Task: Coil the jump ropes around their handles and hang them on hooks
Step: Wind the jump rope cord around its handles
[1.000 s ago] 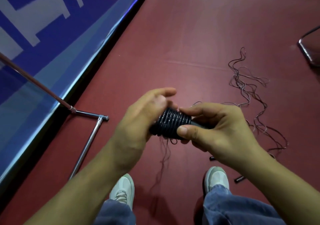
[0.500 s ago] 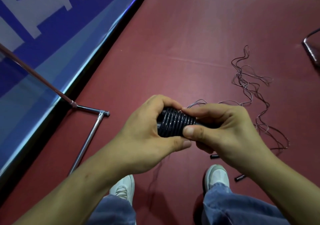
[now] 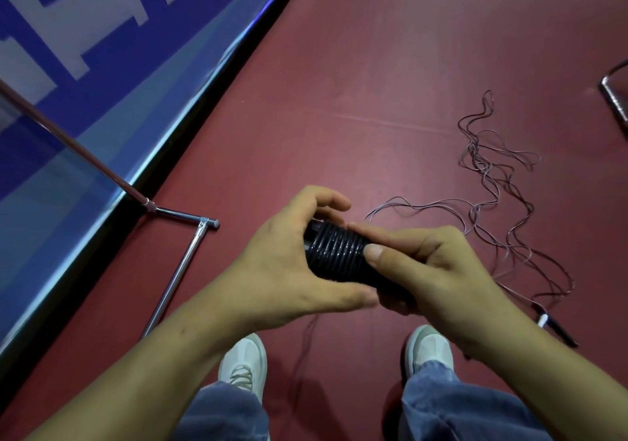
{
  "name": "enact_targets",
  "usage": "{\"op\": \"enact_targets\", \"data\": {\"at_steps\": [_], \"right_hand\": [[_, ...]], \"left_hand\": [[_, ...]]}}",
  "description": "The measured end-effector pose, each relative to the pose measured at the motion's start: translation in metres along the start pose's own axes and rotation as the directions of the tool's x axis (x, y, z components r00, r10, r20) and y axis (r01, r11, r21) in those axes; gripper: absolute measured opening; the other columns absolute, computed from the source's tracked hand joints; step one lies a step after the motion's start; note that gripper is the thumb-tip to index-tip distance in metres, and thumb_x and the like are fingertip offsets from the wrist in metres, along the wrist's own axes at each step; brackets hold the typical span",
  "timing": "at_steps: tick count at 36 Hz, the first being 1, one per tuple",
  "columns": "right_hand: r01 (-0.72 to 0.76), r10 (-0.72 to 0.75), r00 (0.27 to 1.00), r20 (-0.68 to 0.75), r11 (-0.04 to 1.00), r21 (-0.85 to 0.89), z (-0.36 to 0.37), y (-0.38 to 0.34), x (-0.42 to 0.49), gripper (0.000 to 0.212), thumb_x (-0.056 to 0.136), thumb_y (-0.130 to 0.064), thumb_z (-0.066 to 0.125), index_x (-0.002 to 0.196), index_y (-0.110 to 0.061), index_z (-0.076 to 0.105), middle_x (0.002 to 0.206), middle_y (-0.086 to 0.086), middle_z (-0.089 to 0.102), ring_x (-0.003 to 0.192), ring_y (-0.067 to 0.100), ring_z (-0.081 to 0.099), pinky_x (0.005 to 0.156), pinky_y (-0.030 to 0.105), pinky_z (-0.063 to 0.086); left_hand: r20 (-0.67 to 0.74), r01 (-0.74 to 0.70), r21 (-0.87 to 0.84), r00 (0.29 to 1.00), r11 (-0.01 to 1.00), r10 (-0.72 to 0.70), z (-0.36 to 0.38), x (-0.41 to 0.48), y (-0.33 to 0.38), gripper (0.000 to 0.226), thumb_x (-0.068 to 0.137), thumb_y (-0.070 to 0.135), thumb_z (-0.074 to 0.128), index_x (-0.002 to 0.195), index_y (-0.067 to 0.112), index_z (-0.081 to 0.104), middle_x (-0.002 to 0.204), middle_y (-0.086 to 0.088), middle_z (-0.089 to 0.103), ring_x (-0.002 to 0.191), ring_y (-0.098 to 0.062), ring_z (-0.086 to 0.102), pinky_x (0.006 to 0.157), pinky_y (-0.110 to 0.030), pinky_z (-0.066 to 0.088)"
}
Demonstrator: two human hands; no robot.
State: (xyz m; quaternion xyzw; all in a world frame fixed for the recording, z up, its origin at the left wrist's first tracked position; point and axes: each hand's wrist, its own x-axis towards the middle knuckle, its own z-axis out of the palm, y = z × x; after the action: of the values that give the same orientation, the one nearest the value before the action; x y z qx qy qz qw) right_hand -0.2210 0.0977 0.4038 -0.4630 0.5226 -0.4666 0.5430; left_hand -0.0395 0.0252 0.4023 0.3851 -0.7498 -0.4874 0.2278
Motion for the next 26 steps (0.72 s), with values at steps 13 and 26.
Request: {"op": "enact_targets", "data": {"at_steps": [13,26], "right_hand": [[-0.095,0.105,0.990,-0.096,0.991,0.099,-0.015,0.000,0.001,0.036,0.071,-0.018,0.072,0.097,0.006,0.065,0.052,0.010,0.054,0.042,0.020,0.049,0.039,0.021,0.037],[-0.034,0.030,0.998,0.051,0.995,0.096,-0.009,0.004,-0.004,0.019,0.091,-0.014,0.071,0.100,0.001,0.078,0.057,-0.001,0.042,0.052,0.016,0.030,0.047,0.019,0.029]], "left_hand": [[-0.106,-0.200,0.196,0.969,0.960,0.224,0.013,0.000,0.012,0.058,0.059,0.027,0.098,0.110,0.024,0.072,0.102,0.006,0.063,0.095,-0.011,0.065,0.080,-0.014,0.049],[-0.075,-0.266,0.297,0.951,0.917,0.300,0.005,-0.002,0.012,0.055,0.060,0.034,0.090,0.108,0.019,0.066,0.101,0.006,0.058,0.092,-0.009,0.061,0.076,-0.014,0.045]]}}
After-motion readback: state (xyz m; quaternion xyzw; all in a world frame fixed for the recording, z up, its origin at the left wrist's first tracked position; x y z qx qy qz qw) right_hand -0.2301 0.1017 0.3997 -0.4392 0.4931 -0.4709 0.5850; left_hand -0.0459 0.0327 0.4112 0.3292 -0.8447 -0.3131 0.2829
